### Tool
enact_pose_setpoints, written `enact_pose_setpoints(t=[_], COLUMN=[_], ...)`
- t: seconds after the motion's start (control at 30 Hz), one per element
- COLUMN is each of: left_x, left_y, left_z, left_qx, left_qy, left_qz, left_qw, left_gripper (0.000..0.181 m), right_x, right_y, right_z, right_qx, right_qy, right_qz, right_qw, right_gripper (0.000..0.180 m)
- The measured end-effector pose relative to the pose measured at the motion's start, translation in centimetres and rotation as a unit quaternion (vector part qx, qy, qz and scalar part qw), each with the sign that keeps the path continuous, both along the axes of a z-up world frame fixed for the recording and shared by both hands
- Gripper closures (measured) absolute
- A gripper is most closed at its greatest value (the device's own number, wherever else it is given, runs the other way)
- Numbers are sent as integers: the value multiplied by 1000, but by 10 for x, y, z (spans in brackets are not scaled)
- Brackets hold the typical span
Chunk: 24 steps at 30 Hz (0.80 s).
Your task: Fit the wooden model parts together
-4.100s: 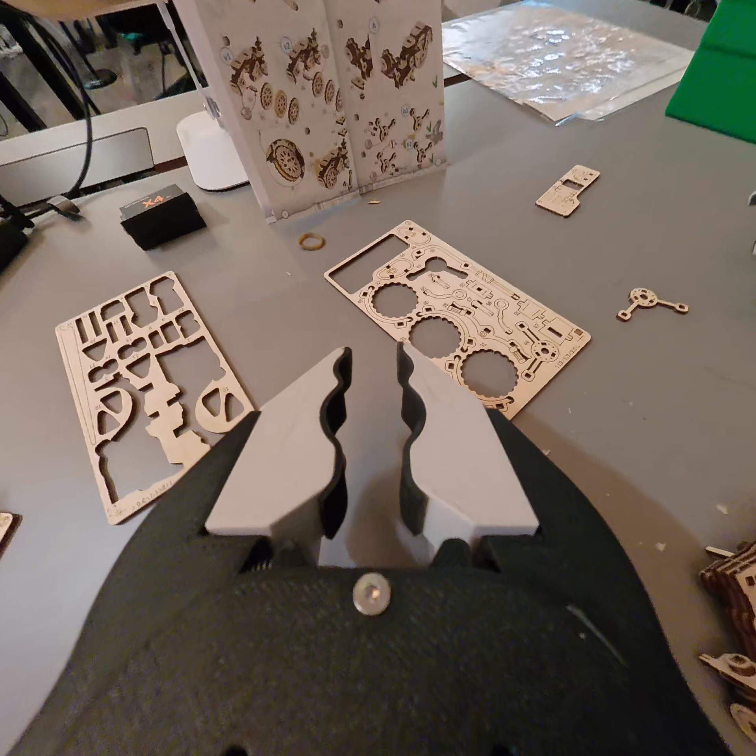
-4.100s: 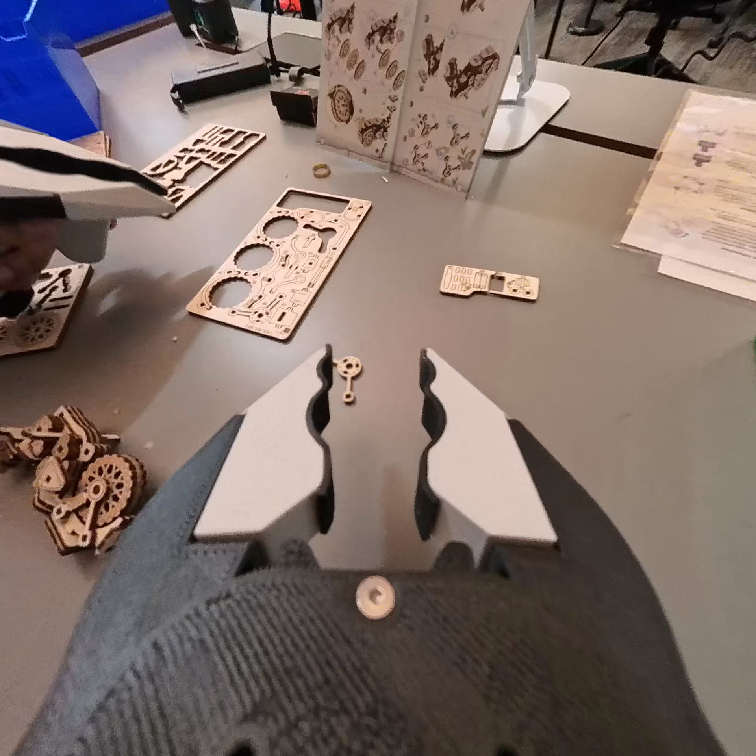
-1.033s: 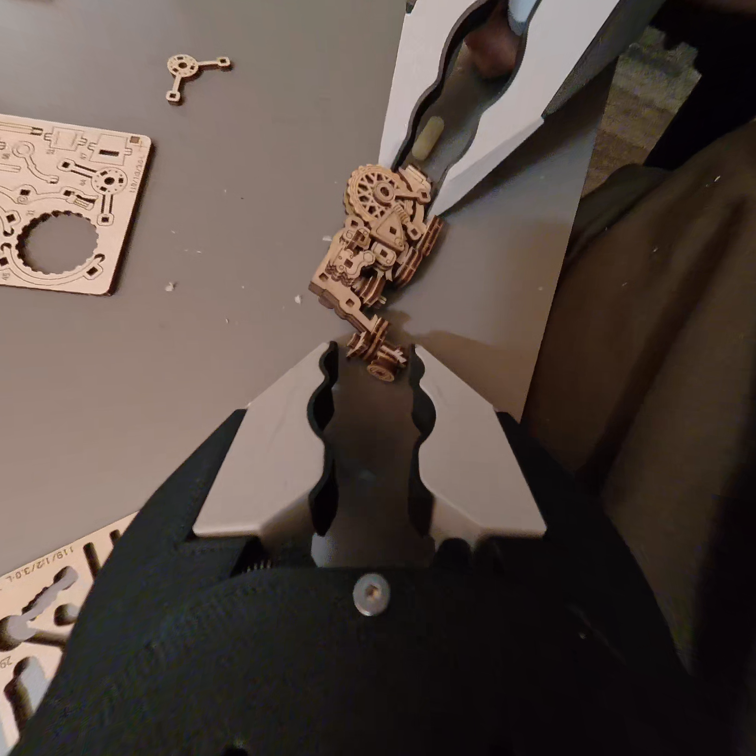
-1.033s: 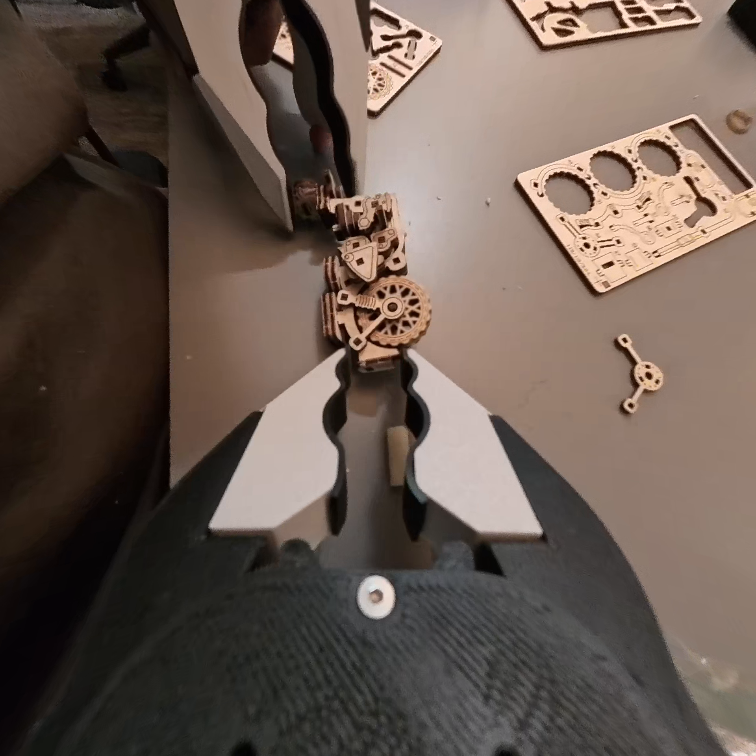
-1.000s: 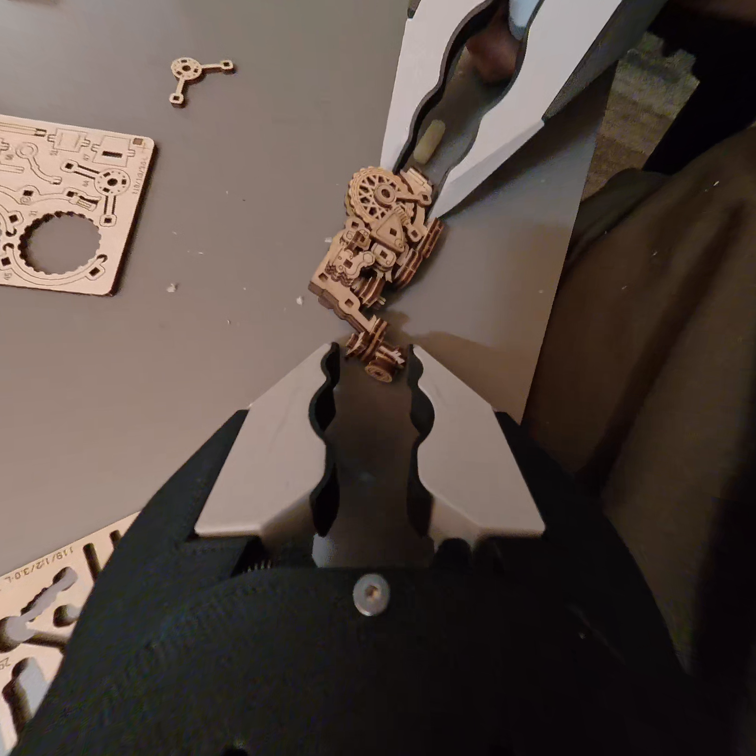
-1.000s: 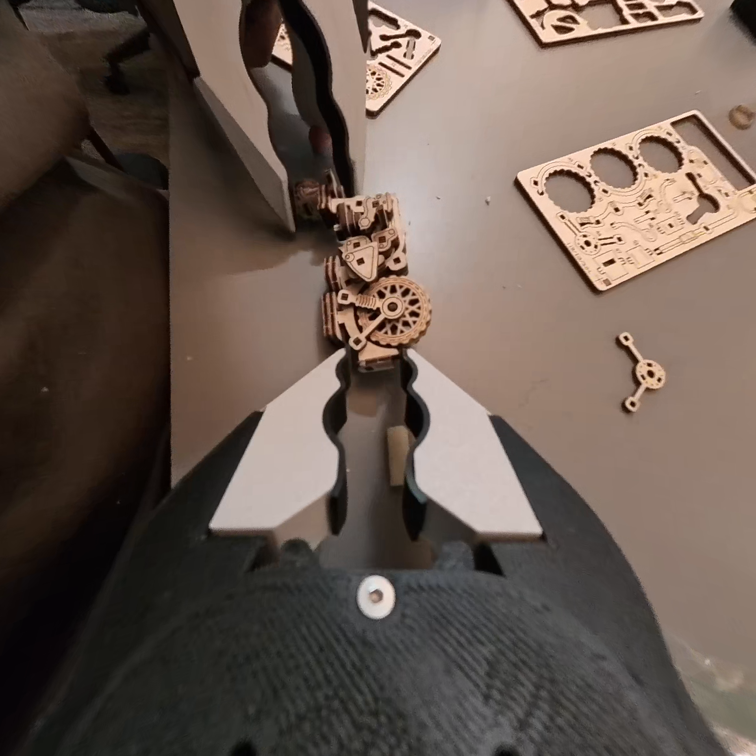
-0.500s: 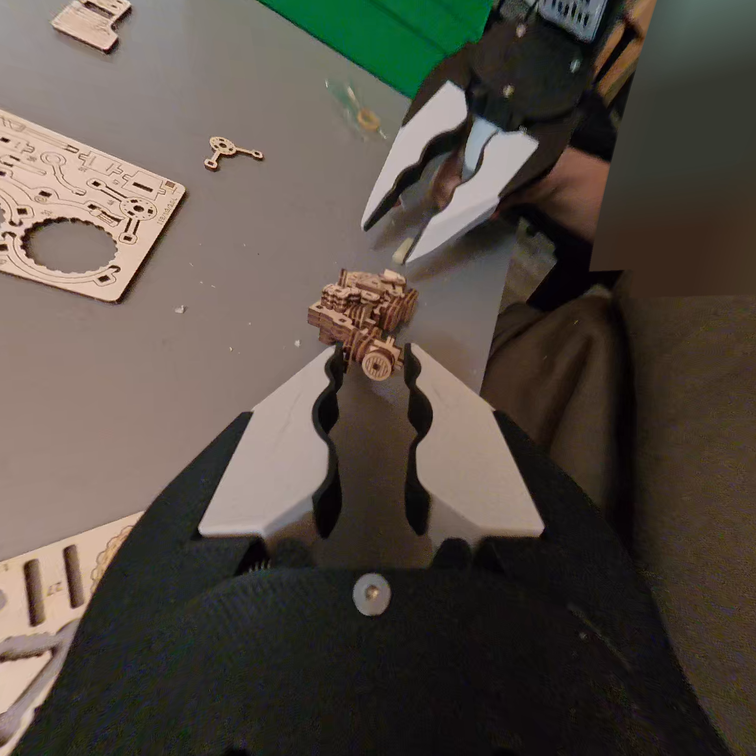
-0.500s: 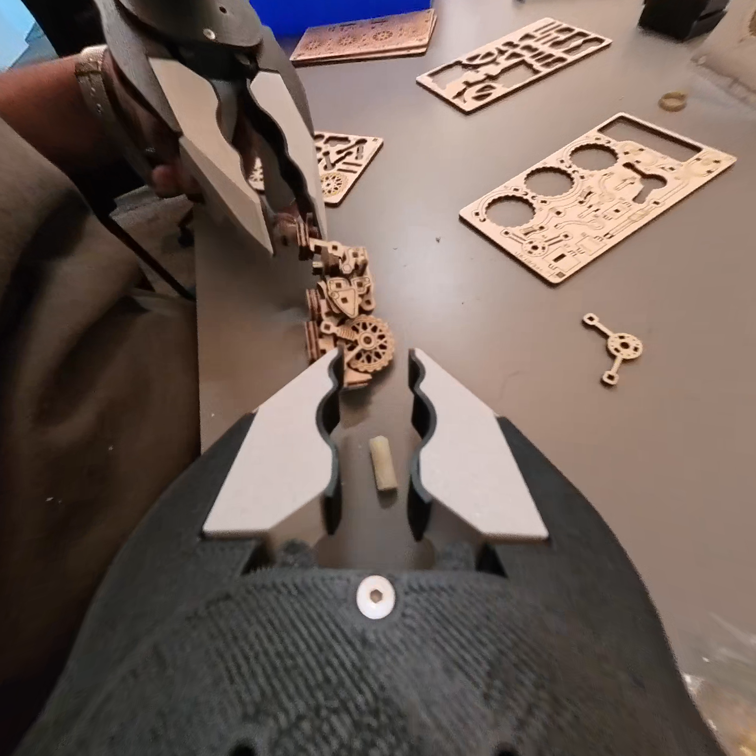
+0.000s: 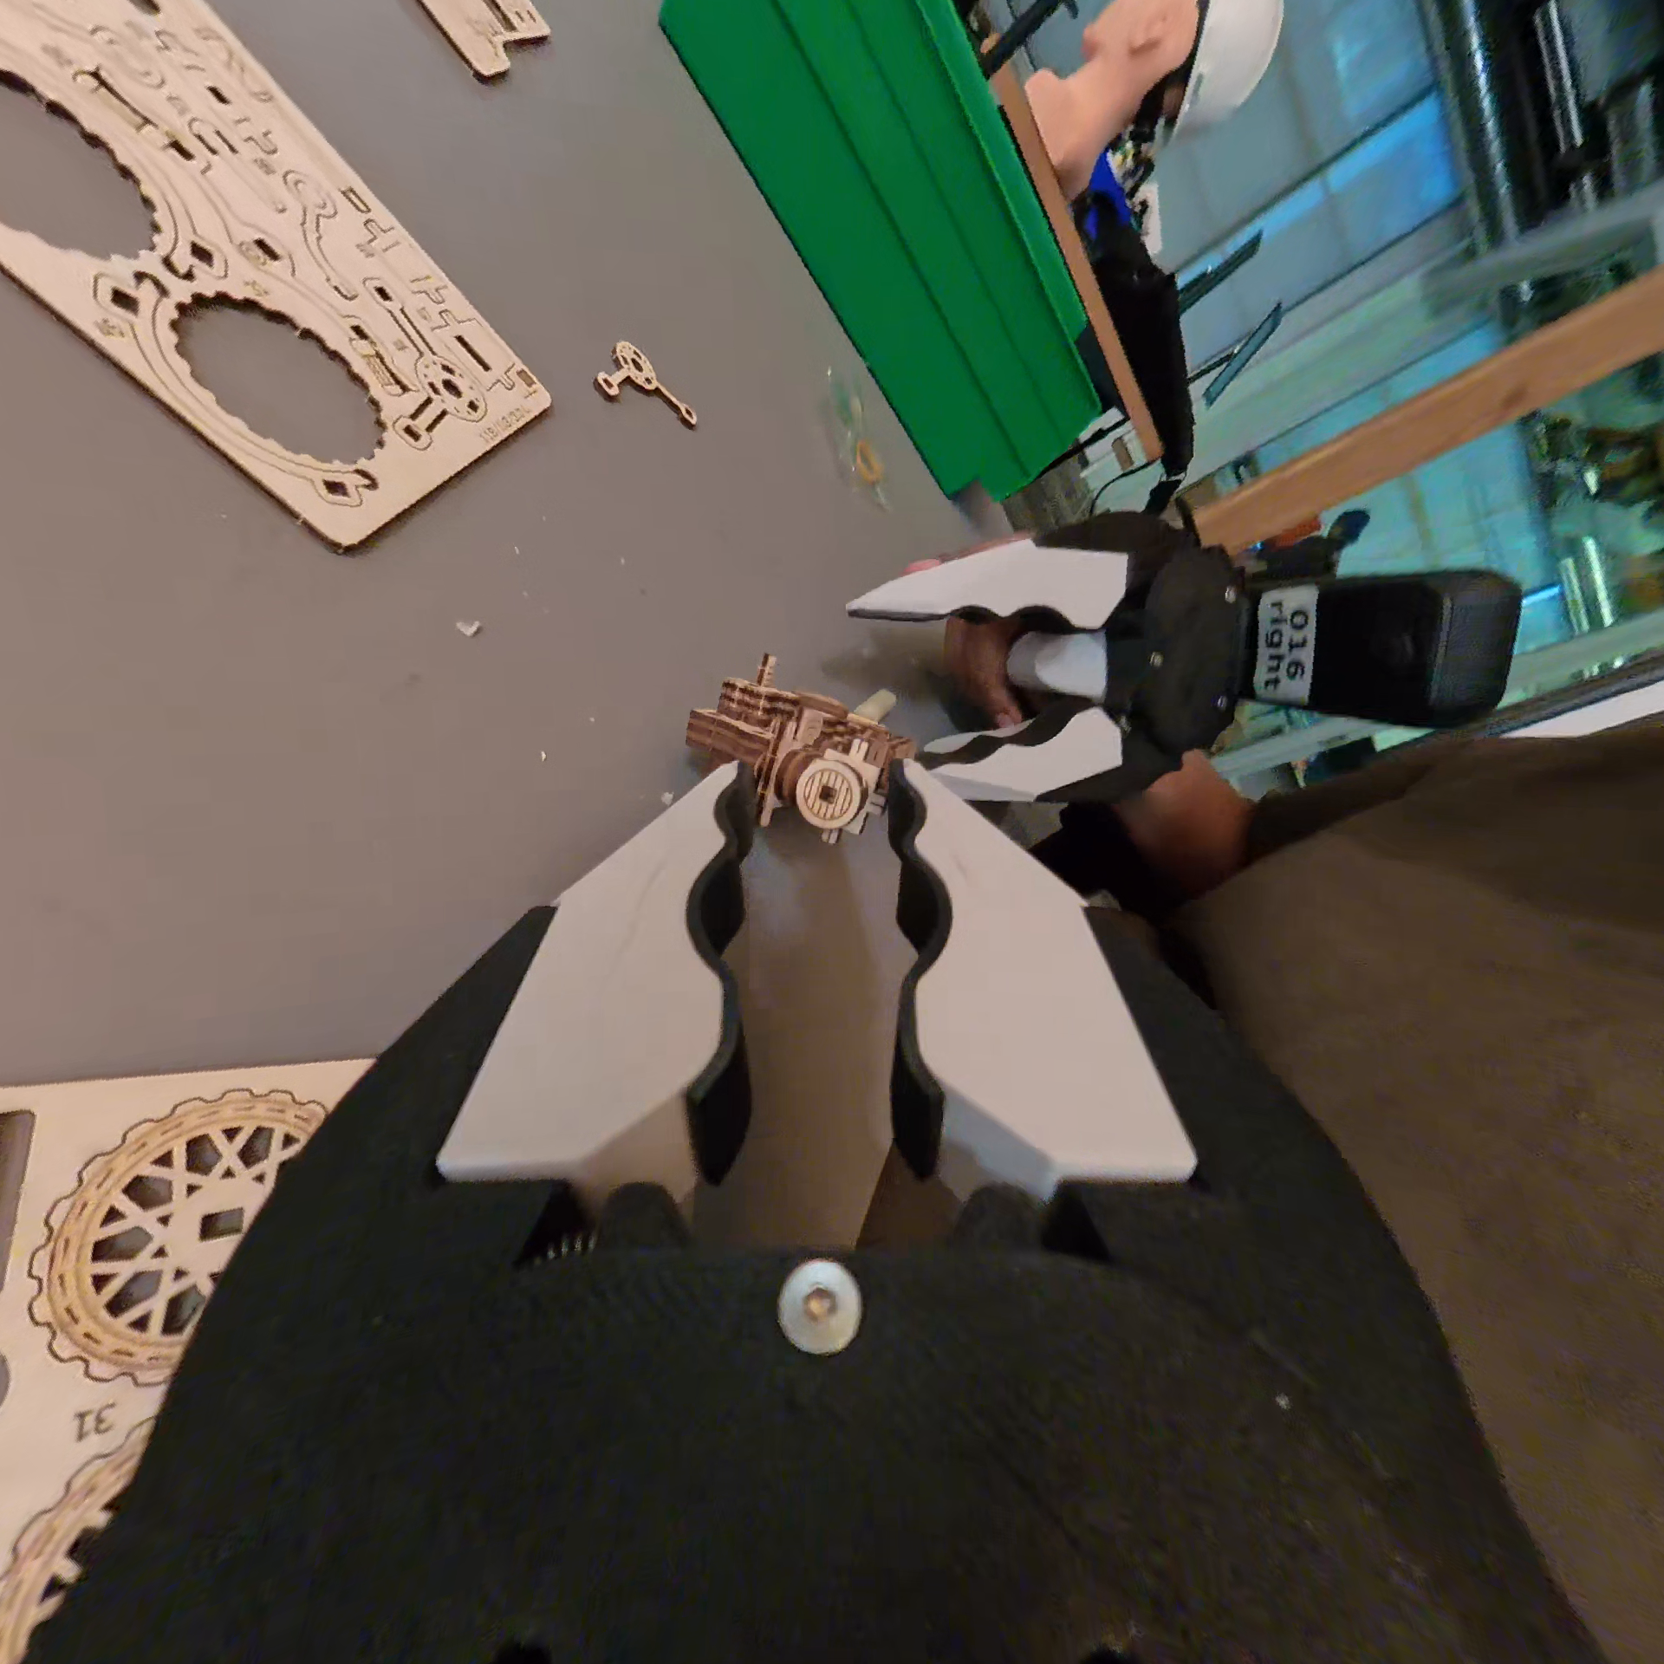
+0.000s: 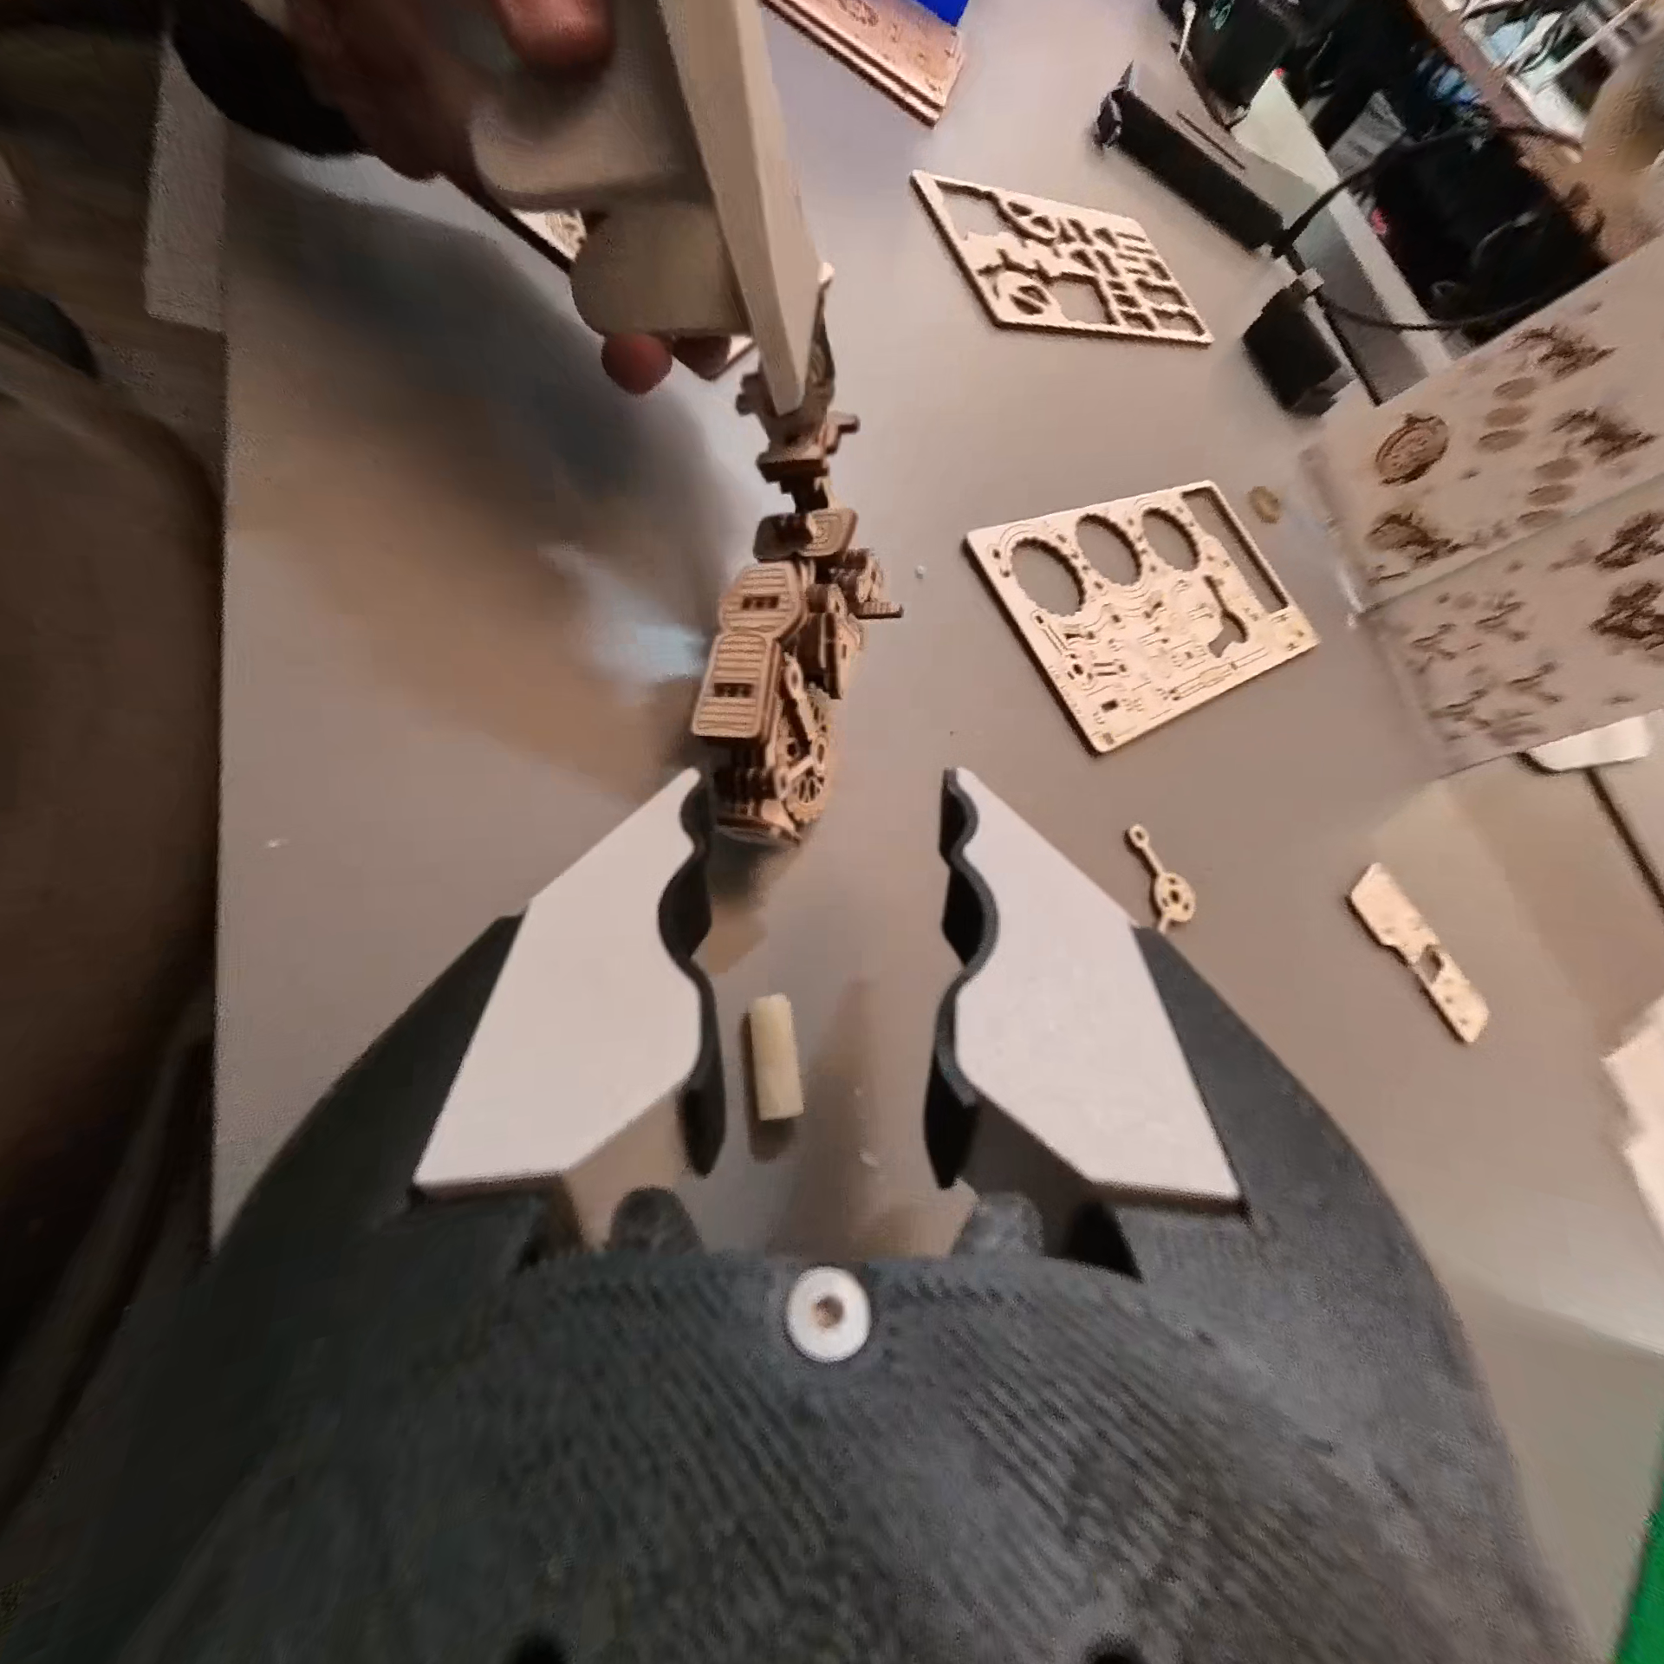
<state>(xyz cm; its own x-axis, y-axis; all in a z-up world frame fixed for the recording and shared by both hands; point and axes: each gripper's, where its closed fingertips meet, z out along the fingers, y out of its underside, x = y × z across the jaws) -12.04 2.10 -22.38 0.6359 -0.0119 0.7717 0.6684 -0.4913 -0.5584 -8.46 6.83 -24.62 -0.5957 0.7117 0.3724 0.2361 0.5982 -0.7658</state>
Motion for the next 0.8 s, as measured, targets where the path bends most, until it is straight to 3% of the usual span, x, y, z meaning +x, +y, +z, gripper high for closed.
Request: enact_pose_setpoints(t=[0.13, 0.3, 0.47, 0.8], left_x=[-1, 1, 0, -6], left_y=[1, 1, 2, 2], left_z=[-1, -1, 7, 6], left_qx=[-3, -1, 24, 29], left_qy=[-11, -9, -36, -46], left_qz=[7, 3, 3, 13], left_qw=[1000, 1000, 999, 998], left_gripper=[153, 152, 125, 123], right_x=[-2, -5, -4, -3], right_y=[-7, -7, -3, 9], right_z=[-12, -13, -5, 1], right_qx=[40, 57, -24, -173], right_qy=[-12, -7, -31, -103], right_qz=[7, 1, -9, -32], right_qw=[999, 998, 999, 979], right_gripper=[134, 163, 166, 165])
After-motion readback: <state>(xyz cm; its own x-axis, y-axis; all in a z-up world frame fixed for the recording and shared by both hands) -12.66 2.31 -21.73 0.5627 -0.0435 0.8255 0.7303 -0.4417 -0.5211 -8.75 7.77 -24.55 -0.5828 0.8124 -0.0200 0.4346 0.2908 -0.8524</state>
